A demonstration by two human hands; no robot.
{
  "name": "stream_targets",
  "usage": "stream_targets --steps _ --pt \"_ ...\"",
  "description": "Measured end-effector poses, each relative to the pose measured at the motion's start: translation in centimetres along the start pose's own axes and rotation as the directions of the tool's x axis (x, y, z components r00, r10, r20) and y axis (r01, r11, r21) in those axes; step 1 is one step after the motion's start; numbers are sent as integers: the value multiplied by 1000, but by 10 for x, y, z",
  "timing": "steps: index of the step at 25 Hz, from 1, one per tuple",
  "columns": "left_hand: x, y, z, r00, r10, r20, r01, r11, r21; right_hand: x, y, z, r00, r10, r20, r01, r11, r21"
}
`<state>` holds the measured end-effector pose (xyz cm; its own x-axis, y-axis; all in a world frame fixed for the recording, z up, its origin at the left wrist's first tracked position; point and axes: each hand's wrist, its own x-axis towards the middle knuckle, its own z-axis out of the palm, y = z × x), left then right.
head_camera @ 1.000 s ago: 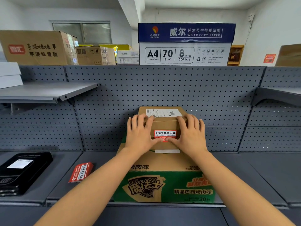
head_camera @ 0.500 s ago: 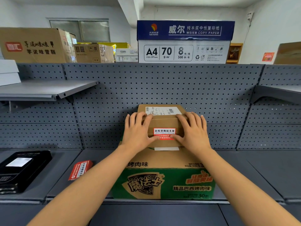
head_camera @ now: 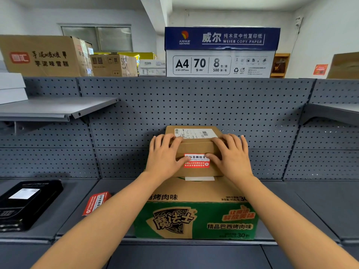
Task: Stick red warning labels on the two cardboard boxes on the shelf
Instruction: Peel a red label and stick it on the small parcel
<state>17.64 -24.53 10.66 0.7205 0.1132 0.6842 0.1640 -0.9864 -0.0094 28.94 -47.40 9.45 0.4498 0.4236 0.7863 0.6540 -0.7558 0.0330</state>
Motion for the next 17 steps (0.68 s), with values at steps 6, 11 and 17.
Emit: stream_targets --steps 6,11,17 --pt "-10 1 -2 985 -172 30 171 925 -338 1 -3 -11 959 232 162 -274 905 324" --pt "-15 6 -11 857 -440 270 483 497 -721 -4 -4 -33 803 482 351 -582 506 636" --pt "-9 -25 -15 837 -391 383 510 301 -806 -3 -6 -51 788 566 244 -553 476 684"
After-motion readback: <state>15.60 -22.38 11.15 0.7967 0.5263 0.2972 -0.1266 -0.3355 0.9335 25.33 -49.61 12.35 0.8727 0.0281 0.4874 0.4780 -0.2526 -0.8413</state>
